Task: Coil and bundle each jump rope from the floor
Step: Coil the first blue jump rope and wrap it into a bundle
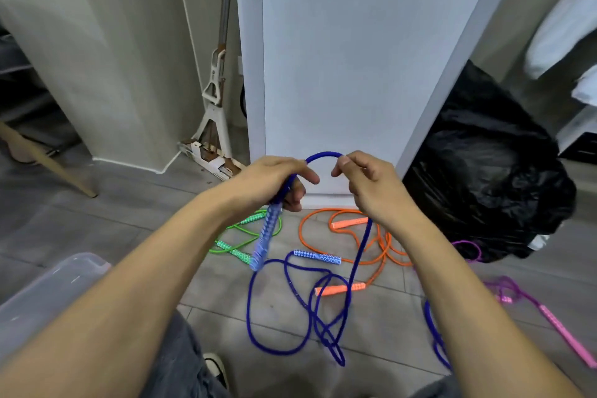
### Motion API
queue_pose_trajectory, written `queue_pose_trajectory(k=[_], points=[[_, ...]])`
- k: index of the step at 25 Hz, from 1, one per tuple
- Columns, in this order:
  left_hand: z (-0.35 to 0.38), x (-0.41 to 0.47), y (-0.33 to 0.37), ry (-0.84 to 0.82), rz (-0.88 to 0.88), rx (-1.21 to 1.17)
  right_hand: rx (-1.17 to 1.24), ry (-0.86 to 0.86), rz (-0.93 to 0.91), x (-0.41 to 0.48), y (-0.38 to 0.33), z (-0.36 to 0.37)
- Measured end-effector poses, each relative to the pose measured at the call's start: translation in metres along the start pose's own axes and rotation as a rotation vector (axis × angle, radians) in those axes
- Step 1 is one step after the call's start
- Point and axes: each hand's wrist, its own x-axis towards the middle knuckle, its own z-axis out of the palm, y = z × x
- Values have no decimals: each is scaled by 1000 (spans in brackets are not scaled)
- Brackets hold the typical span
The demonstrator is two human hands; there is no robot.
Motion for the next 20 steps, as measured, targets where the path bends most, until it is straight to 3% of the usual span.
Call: queue_pose_trajectory(k=[3, 6, 9, 11, 13, 16, 20], points=[[-1, 1, -2, -41, 86, 9, -103, -12, -35, -3, 1, 5], [-23, 12, -12, 265, 206, 525, -187, -42, 21, 0, 6, -6], [-48, 25, -25, 568, 210, 561, -333, -41, 78, 1, 16, -21], [-54, 28, -28, 692, 214, 524, -453, 53, 105, 4, 23, -33], [-48, 26, -26, 656, 166, 271, -485, 186, 124, 4, 24, -37], [-24, 21, -17, 367, -31, -233, -269, 218, 44, -1, 8, -10], [-2, 11, -9, 180, -113, -330, -315, 93, 0, -12, -14, 43]])
